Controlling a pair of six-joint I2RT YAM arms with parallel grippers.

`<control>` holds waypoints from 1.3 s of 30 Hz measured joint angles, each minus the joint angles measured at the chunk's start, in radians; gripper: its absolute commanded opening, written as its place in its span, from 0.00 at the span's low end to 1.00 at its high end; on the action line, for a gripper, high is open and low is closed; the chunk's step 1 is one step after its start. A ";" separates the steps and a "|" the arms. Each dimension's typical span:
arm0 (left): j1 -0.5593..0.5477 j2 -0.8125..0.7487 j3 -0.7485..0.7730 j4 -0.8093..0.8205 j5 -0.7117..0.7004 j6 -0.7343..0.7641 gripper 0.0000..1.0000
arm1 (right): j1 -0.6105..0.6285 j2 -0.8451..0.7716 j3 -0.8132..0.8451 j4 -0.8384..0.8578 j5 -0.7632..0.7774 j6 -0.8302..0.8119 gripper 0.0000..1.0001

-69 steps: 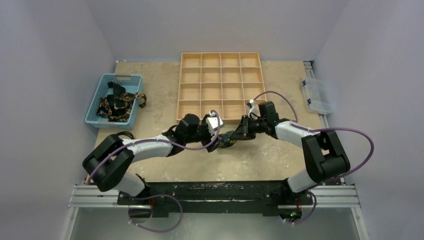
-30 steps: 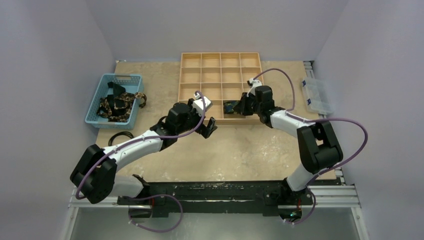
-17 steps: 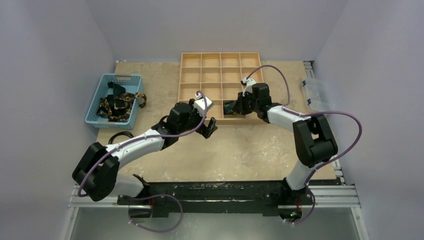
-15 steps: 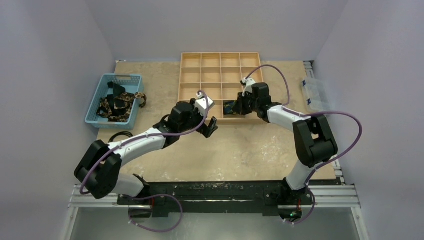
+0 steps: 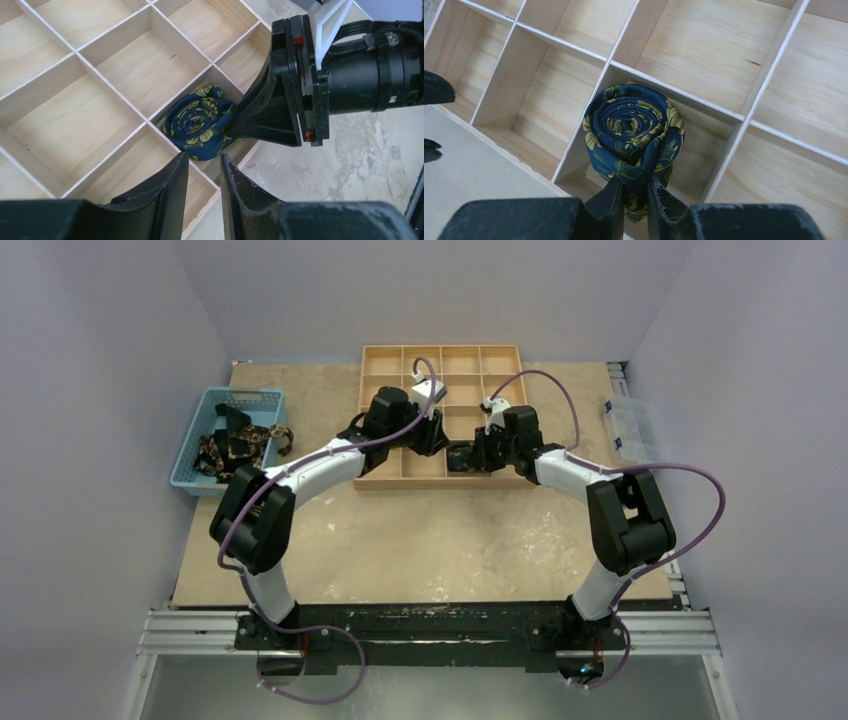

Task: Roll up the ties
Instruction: Place the tie in the storage box.

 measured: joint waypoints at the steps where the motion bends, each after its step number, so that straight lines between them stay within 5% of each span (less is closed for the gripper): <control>1: -0.001 0.020 0.026 -0.006 0.010 -0.010 0.27 | 0.000 0.000 0.000 -0.002 0.001 0.000 0.15; 19: -0.058 0.283 0.212 -0.149 0.074 -0.155 0.22 | 0.000 -0.001 -0.008 -0.026 0.006 -0.005 0.16; 39: -0.078 0.318 0.321 -0.172 0.014 -0.182 0.21 | 0.002 0.001 -0.013 -0.088 0.053 -0.011 0.19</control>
